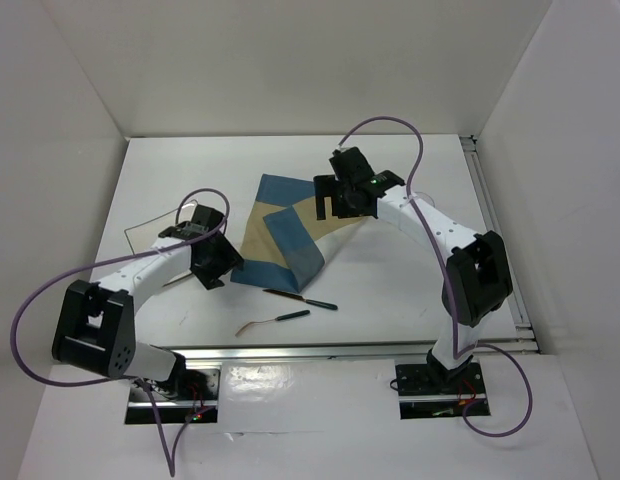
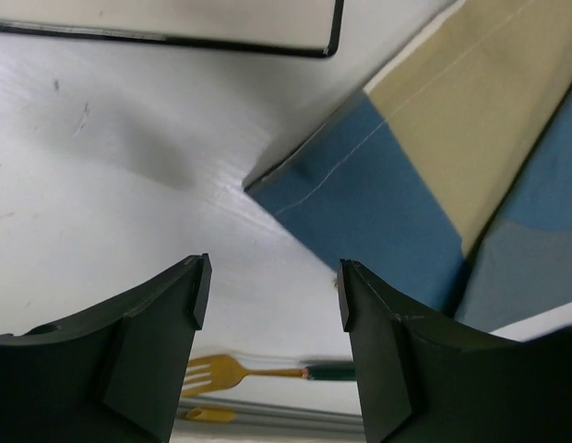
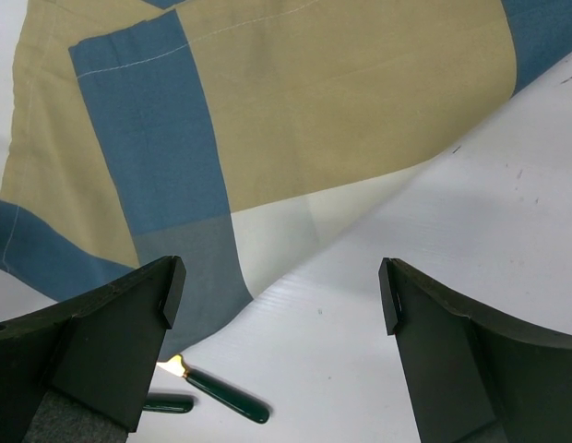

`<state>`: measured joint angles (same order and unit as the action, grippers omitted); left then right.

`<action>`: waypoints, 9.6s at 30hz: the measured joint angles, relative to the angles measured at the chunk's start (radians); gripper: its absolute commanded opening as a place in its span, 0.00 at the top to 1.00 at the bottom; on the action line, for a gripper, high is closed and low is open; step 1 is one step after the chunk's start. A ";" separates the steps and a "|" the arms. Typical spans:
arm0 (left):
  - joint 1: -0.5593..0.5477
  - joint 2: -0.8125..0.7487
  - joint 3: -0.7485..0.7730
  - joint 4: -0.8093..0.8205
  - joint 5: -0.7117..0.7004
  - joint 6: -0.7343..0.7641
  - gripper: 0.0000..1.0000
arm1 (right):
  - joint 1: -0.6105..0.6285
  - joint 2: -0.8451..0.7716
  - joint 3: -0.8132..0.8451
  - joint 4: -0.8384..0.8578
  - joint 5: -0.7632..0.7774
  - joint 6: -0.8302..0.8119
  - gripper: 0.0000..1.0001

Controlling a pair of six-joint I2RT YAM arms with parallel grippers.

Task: Set the dinner table for one person

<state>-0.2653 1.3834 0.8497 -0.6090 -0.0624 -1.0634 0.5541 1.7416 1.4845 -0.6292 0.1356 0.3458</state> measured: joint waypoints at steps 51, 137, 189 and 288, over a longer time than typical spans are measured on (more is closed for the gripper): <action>-0.009 0.091 0.119 0.050 0.017 0.047 1.00 | 0.206 0.615 0.547 0.060 -0.035 -0.042 0.32; -0.015 0.477 0.535 -0.041 0.199 0.393 0.84 | -0.152 -0.211 -0.441 0.045 -0.051 0.266 0.84; 0.035 0.583 0.569 -0.108 0.109 0.411 0.64 | -0.205 -0.014 -0.427 0.137 -0.029 0.262 0.76; 0.452 -0.203 0.452 -0.254 0.330 0.409 0.22 | 0.307 0.791 0.422 0.721 -0.599 0.677 0.50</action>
<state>0.1871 1.1809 1.3022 -0.8631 0.2672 -0.6540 0.8608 2.5324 1.9064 0.0921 -0.4629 1.0229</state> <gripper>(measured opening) 0.775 0.549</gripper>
